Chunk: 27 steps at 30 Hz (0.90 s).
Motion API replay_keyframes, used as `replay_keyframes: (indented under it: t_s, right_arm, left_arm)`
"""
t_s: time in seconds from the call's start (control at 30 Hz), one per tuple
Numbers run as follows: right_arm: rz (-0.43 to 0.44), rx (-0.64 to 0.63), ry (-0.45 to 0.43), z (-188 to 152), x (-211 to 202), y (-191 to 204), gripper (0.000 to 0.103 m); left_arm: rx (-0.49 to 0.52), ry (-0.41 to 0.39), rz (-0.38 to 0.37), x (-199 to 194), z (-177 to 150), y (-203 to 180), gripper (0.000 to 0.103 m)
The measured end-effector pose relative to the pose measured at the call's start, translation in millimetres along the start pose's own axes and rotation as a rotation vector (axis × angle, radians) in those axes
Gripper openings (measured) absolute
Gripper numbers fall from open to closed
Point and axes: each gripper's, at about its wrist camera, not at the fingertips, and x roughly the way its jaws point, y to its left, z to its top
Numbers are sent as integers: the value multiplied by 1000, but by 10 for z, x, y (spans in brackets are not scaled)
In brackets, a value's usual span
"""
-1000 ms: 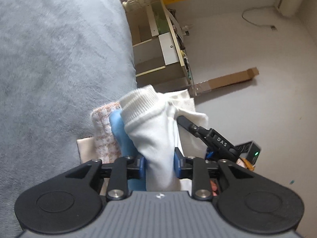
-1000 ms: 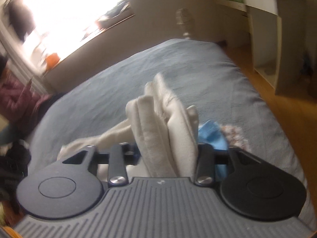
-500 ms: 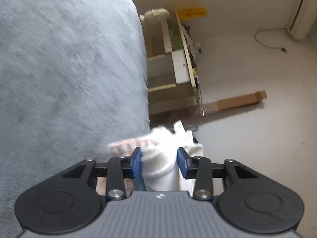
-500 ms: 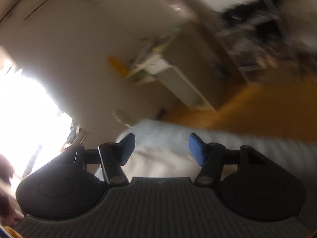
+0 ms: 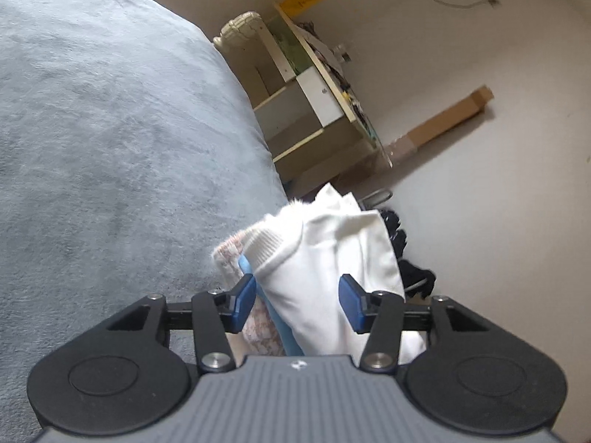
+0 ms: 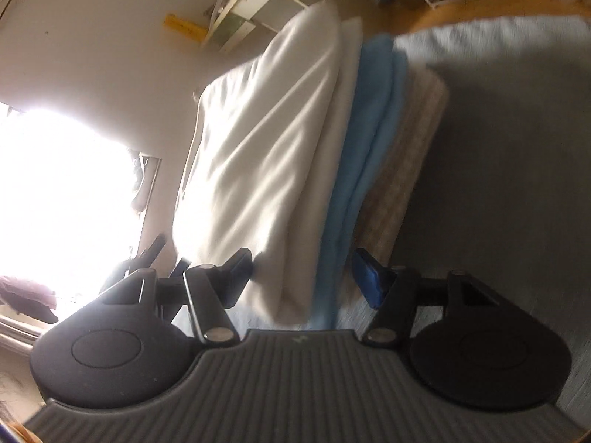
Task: Fold clothes
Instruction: 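Carry the sweatshirt with both grippers over to the folded clothes stack, then lower the sweatshirt onto the stack and open both grippers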
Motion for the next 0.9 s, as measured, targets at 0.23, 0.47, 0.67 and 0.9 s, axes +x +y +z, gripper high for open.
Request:
replay_keyframes:
  t_s: [0.23,0.47,0.67,0.9]
  right_arm:
    - [-18,-159,41,-134,-8,262,41]
    - [14,-280,-25,-278,-90,512,9]
    - [50,-336,-5,-484,-38,657,8]
    - [19,-333,0,-524,-10,480,8]
  left_arm:
    - [35,8,42,168,-21,-91,24]
    - [100,-35,80,217,7,-234,13]
    - [83,-57,103,250,88,-239,13]
    - [105,-61,110,246,22,-240,15]
